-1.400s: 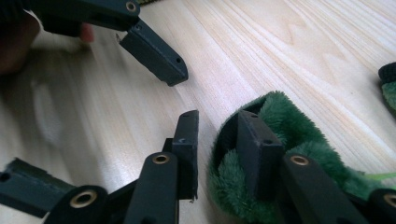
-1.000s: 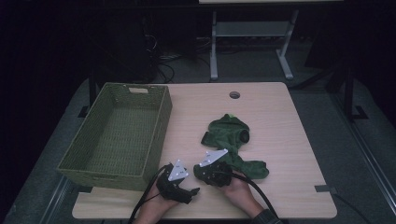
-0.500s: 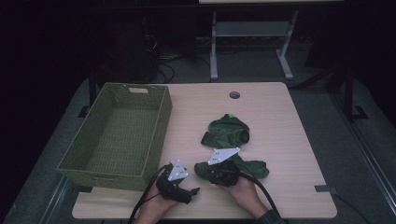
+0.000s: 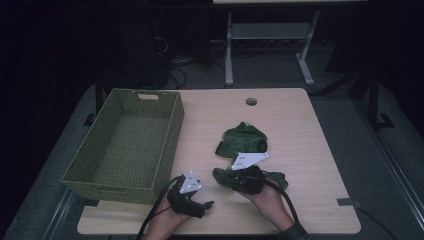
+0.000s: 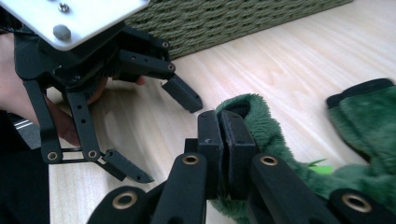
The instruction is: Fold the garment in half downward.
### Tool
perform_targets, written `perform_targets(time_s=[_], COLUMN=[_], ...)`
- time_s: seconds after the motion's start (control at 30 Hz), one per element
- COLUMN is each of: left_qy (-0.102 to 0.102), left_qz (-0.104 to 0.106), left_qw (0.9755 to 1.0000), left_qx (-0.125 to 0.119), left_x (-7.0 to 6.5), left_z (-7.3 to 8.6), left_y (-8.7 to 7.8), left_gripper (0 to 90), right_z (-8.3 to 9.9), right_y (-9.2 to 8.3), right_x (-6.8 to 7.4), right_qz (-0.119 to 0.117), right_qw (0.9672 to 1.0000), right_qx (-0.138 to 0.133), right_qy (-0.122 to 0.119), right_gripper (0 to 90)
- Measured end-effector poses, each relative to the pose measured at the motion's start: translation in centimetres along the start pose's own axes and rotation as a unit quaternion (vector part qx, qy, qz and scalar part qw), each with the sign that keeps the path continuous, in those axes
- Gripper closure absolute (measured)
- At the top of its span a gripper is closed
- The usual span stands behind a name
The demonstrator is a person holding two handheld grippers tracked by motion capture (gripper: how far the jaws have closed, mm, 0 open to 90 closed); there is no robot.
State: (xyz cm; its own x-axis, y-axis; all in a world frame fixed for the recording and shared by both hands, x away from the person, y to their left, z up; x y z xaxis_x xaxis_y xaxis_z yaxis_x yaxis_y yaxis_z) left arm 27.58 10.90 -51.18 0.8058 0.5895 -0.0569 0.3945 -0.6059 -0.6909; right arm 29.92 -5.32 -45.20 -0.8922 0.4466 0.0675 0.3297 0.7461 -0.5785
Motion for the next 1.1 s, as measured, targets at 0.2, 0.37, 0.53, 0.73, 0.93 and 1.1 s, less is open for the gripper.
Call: perform_targets(time_s=[0.2, 0.37, 0.53, 0.73, 0.93, 1.1], left_qy=[0.001, 0.004, 0.005, 0.005, 0.004, 0.005], left_qz=[0.001, 0.001, 0.0, 0.001, 0.0, 0.0], left_qw=[1.0, 1.0, 1.0, 1.0, 1.0, 1.0], left_qx=[0.001, 0.001, 0.001, 0.001, 0.0, 0.0], left_x=[0.0, 0.1, 0.1, 0.1, 0.1, 0.1], left_z=[0.0, 0.0, 0.0, 0.0, 0.0, 0.0], left_y=[0.0, 0.0, 0.0, 0.0, 0.0, 0.0], left_gripper=[14.7, 14.7, 14.7, 14.7, 14.7, 14.7], right_z=[-0.1, 0.2, 0.5, 0.9, 1.7, 2.5], right_y=[-0.9, -1.9, -2.5, -3.2, -3.7, -3.9], right_x=[-0.6, -1.5, -2.1, -2.7, -3.4, -3.8], right_qz=[0.015, 0.031, 0.038, 0.049, 0.057, 0.065], right_qw=[0.9999, 0.9995, 0.9992, 0.9986, 0.9978, 0.9968], right_qx=[-0.006, -0.008, -0.009, -0.009, -0.004, 0.004], right_qy=[0.0, 0.007, 0.012, 0.021, 0.034, 0.045], right_gripper=[87.1, 87.0, 87.0, 87.0, 86.8, 86.5])
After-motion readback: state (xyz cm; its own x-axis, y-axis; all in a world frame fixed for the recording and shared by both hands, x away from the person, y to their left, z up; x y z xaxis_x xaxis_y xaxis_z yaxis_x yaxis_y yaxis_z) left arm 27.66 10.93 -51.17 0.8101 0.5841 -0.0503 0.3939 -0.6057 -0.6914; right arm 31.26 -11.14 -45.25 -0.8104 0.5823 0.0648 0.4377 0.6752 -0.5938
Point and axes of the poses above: each handheld gripper's, and its own axes: y roughly forward along the jaws, z roughly out of its underside, x roughly to its left, the point moved 5 cm from there along y, roughly forward along the jaws, and after that the axes turned 4 degrees about -y, right-handed, at the moved point
